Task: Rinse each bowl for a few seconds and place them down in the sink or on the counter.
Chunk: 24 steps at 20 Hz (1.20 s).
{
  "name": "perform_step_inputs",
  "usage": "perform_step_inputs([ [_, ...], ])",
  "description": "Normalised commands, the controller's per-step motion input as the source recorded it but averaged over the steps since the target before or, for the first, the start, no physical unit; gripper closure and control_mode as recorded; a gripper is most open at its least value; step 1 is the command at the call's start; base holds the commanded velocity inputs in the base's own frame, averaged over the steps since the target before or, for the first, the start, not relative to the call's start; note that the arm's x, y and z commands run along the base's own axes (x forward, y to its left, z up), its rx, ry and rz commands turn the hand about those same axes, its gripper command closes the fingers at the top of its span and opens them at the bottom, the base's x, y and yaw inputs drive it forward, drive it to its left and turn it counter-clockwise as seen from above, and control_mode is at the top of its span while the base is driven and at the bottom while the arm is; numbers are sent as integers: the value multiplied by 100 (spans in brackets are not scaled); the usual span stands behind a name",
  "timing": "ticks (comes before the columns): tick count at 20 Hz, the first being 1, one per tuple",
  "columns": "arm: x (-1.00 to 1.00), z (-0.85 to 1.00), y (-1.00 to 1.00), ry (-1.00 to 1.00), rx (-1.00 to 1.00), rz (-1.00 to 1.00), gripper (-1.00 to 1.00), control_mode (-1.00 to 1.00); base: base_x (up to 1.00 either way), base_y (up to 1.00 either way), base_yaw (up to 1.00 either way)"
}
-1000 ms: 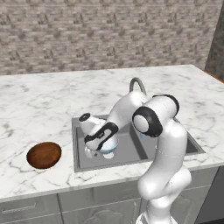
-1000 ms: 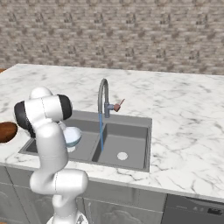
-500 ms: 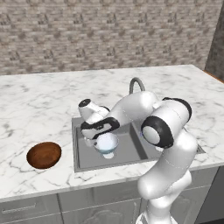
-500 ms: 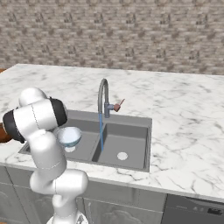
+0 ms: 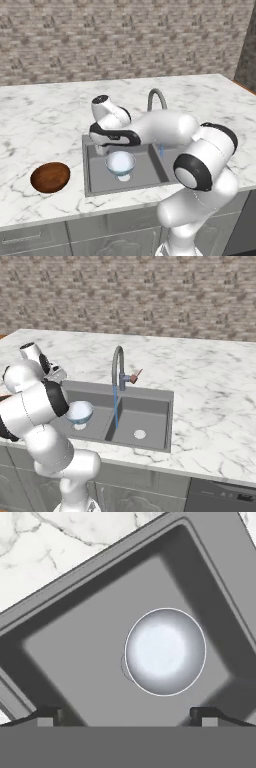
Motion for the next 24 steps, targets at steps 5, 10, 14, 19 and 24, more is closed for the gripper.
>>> perform_step_inputs([
  [5, -32, 54, 34, -6, 8, -3, -100, -100, 0, 0, 0],
  [10, -11, 45, 17, 0, 9, 20, -100, -100, 0, 0, 0],
  [14, -23, 39, 7, 0, 1, 32, -100, -100, 0, 0, 0],
  [19, -34, 19, 9, -1, -5, 36, -100, -100, 0, 0, 0],
  [24, -27, 3, 20, -1, -3, 30, -100, -100, 0, 0, 0],
])
